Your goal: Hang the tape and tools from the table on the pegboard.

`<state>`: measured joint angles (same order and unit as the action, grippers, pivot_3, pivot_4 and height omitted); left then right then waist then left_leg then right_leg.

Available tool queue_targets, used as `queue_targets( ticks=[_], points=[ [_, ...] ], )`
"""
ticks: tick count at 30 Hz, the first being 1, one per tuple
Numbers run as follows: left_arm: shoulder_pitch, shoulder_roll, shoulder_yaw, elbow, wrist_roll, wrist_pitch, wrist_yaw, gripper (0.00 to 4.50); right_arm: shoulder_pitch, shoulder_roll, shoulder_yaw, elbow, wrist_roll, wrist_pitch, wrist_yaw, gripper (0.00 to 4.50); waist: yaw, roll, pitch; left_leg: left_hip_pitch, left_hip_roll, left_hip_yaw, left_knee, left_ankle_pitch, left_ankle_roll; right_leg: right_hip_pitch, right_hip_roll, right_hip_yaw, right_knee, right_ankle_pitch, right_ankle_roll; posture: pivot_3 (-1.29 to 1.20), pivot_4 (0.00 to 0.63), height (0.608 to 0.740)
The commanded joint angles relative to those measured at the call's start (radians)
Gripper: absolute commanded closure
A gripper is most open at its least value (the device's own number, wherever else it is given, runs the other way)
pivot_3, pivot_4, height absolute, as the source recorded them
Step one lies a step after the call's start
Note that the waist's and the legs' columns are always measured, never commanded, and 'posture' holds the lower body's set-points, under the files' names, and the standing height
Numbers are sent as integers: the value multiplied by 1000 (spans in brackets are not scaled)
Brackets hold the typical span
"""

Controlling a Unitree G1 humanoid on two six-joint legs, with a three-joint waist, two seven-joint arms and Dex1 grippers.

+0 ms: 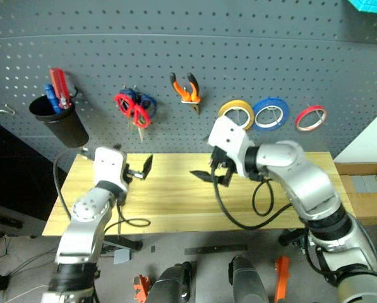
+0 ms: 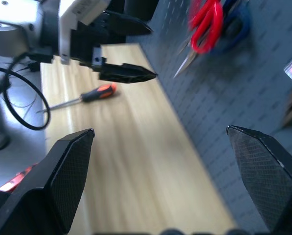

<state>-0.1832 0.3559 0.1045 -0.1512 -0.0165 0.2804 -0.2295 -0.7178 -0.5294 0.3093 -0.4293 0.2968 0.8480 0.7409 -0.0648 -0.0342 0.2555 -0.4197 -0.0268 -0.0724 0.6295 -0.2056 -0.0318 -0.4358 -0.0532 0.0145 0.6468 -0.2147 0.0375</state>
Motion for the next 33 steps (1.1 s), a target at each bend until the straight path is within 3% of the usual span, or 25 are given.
queue_targets(
  ticks=[1,4,13,24,27,33],
  points=[
    [39,32,56,-26,-22,104,-7,16,21,78,38,-46,-22,58,-99,0,-1,0,1,0,0,0,0,0,0,0,0,0,0,0,0,-108,263,740],
    [42,70,128,28,-61,226,-10,16,28,205,46,-39,-1,181,-192,0,-5,-1,1,0,2,-2,1,0,0,0,1,0,1,-2,2,-101,276,740],
    [-128,142,219,297,-172,594,-53,16,-48,404,102,51,1,355,-297,0,-8,-1,4,1,1,-4,1,0,0,0,2,-1,1,-2,3,-84,297,740],
    [-328,131,220,709,-183,548,-9,16,-120,453,124,119,-2,335,-304,0,-16,-3,10,0,1,-5,-1,0,-1,-2,1,-2,1,1,-1,-107,313,740],
    [-347,122,247,787,-198,523,13,560,-136,450,129,125,-6,326,-302,0,-18,-3,10,1,1,-4,-2,-1,-1,-3,0,-1,1,1,-1,-117,309,740],
    [-339,117,257,765,-210,519,14,2754,-154,427,148,118,-19,306,-299,0,-18,-3,10,1,1,-4,-1,-1,-1,-2,0,-1,1,1,-1,-120,293,740]
  ],
)
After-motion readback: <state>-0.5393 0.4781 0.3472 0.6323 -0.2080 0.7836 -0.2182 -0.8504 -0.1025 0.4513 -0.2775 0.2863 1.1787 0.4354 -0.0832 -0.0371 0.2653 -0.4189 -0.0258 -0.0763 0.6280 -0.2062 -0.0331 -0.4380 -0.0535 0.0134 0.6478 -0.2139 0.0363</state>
